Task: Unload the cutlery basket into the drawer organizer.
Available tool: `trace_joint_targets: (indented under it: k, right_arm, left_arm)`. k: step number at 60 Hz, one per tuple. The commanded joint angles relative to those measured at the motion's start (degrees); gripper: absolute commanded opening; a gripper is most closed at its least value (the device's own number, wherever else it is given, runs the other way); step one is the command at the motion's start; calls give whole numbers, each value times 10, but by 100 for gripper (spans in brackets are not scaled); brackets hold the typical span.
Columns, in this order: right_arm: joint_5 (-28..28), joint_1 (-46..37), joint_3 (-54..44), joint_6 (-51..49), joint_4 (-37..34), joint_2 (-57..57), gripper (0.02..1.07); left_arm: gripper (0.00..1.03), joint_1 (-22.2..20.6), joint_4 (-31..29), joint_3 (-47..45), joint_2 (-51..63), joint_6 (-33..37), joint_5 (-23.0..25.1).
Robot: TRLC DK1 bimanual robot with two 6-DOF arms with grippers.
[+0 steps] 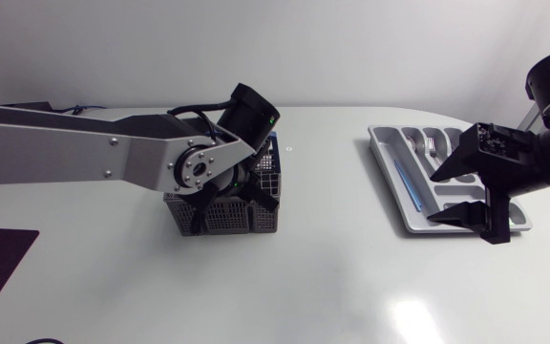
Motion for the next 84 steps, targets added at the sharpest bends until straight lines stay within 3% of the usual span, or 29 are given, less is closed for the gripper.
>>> trace_joint_targets:
  k: [1,29,60,84]
  right_arm:
    - [3,4,-16,14,1,-5,95]
    - [3,25,-32,27,7,-21,95]
    - [2,62,-44,42,6,-59,95]
    - [-7,133,-36,126,27,-110,95]
  left_arm:
    - [4,2,2,-18,-10,-7,-4]
    - [4,-20,53,-67,-85,15,-36]
    - [4,-60,148,-130,-173,99,-103]
    - [4,-76,211,-172,-270,127,-118]
